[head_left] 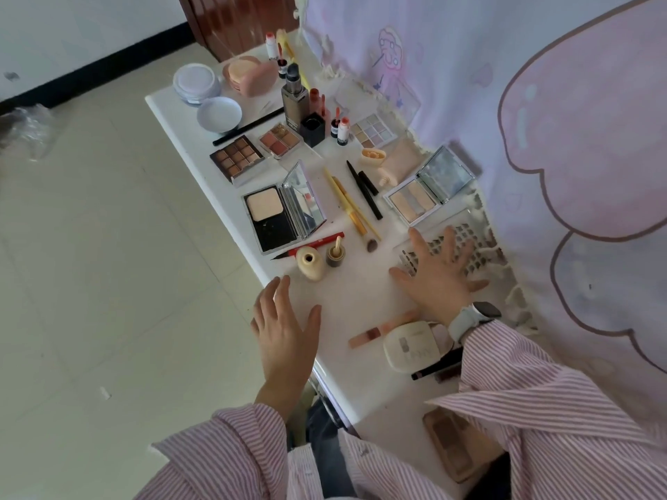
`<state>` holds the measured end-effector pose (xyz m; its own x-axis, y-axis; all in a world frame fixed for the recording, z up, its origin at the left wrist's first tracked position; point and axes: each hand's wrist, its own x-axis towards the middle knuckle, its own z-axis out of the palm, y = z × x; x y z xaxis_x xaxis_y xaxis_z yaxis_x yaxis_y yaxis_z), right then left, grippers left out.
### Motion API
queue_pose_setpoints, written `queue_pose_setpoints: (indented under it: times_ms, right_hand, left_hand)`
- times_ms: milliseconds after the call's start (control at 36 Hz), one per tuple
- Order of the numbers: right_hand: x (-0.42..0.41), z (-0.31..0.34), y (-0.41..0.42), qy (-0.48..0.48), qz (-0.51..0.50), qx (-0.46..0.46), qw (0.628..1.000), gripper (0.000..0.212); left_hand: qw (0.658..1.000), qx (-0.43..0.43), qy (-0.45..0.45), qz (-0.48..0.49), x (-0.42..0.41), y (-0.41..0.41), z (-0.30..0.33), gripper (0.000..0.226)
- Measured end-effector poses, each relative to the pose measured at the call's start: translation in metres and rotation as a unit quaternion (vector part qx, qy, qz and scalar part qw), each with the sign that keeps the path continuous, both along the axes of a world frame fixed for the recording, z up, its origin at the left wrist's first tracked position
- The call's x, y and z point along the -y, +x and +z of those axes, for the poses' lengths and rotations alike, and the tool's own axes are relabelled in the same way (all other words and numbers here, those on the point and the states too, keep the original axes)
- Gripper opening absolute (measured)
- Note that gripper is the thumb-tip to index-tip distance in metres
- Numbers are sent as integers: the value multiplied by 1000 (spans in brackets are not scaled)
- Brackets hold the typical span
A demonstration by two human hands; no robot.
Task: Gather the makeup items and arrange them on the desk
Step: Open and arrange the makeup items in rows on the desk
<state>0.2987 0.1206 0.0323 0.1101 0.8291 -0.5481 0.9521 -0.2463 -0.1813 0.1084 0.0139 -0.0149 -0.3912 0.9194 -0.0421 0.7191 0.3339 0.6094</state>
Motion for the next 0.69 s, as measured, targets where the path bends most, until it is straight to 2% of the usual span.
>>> queue_pose_setpoints:
  times_ms: [111,250,472,583,694]
  right_hand:
    - [-2,2,-1,-11,-27,-20,999,71]
    - [-4,7,0,-8,-43,-36,998,65]
    - [11,6,6,7,32,4,999,71]
    - [21,10,9,3,53,-2,999,65]
    - [29,13,16,8,90,-19,996,55]
  left_hand:
    - [999,-31,-21,-28,6,-1,-8,54]
    - [998,-27,-27,-39,8,-3,-8,52]
    - [997,-24,-32,-60,8,-7,-6,48]
    - [998,-28,0,-50,9,-4,-3,37]
    - [994,-28,77,-65,9,9,6,27]
